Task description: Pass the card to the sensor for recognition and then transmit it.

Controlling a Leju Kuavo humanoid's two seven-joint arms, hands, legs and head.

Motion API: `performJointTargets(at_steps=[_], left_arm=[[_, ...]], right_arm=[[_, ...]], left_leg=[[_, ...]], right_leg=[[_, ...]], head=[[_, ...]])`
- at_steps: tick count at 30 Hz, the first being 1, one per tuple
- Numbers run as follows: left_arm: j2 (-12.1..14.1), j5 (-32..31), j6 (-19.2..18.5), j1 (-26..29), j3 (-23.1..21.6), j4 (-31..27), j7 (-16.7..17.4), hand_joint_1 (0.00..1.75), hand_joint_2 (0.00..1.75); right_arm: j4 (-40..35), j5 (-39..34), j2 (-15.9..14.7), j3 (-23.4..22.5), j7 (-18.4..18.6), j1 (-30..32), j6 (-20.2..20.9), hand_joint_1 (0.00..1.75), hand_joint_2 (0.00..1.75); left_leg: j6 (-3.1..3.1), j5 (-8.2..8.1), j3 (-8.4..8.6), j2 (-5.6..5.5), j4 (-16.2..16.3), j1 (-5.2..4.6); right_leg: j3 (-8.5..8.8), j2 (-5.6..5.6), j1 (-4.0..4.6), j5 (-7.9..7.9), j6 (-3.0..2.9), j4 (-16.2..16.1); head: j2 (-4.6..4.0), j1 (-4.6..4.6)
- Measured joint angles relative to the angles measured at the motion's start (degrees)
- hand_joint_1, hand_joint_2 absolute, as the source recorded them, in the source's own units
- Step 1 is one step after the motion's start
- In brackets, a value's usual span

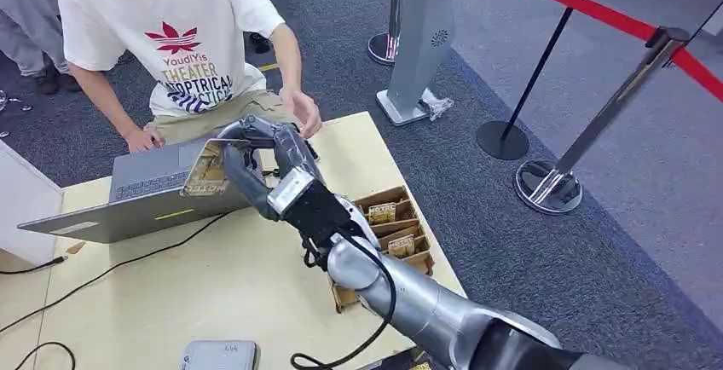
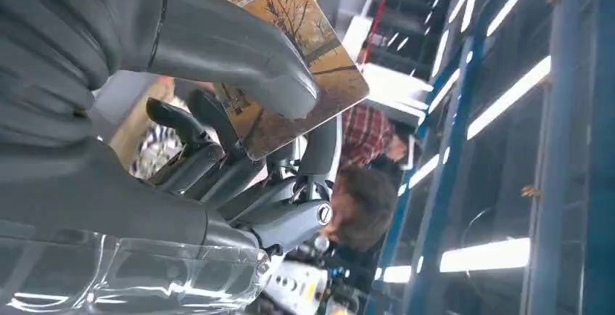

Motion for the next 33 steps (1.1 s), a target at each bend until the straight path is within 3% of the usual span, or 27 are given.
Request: performJointTargets(at_steps=[7, 12, 20, 27, 33], left_arm=[[0.0, -1.0, -0.1, -0.3, -0.1, 0.0, 1.3, 0.00, 1.75], [0.0, -1.7, -0.5, -0.6, -0.2, 0.0, 1.8, 0.00, 1.75], [0.0, -2.7, -1.1, -1.0, -1.7, 0.0, 2.9, 0.00, 1.75], [0.1, -2.7, -1.1, -1.5, -2.7, 0.0, 3.5, 0.00, 1.75], [0.1, -2.7, -1.1, -1.5, -3.0, 0.0, 3.6, 0.00, 1.75]], right_arm=[[10.5, 5.7, 3.1, -1.1, 0.6, -6.0, -4.4, 1.75, 1.75], [17.2, 11.2, 5.1, -1.4, 0.3, -9.4, -9.7, 1.75, 1.75], [24.7, 22.2, 7.0, -2.2, -2.6, -11.7, -18.0, 1.75, 1.75], [25.5, 41.3, 11.9, -13.9, -12.1, -7.1, -18.2, 1.75, 1.75], [25.5, 44.1, 14.8, -20.5, -14.5, -4.7, -18.2, 1.75, 1.75]], left_leg=[[0.00, 0.00, 0.00, 0.00, 0.0, 0.00], [0.00, 0.00, 0.00, -0.01, 0.0, 0.00], [0.00, 0.00, 0.01, -0.01, 0.0, 0.00], [0.00, 0.00, 0.00, -0.01, 0.0, 0.01], [0.00, 0.00, 0.01, -0.01, 0.0, 0.01]], right_leg=[[-0.01, 0.00, 0.00, 0.01, -0.02, 0.0], [-0.01, 0.00, 0.00, 0.01, -0.02, 0.0], [-0.02, 0.00, 0.00, 0.01, -0.02, 0.0], [-0.02, -0.01, 0.02, 0.00, -0.02, 0.0], [-0.02, 0.00, 0.01, 0.00, -0.02, 0.0]], head=[[0.00, 0.00], [0.00, 0.02], [0.00, 0.02], [0.00, 0.02], [0.00, 0.02]])
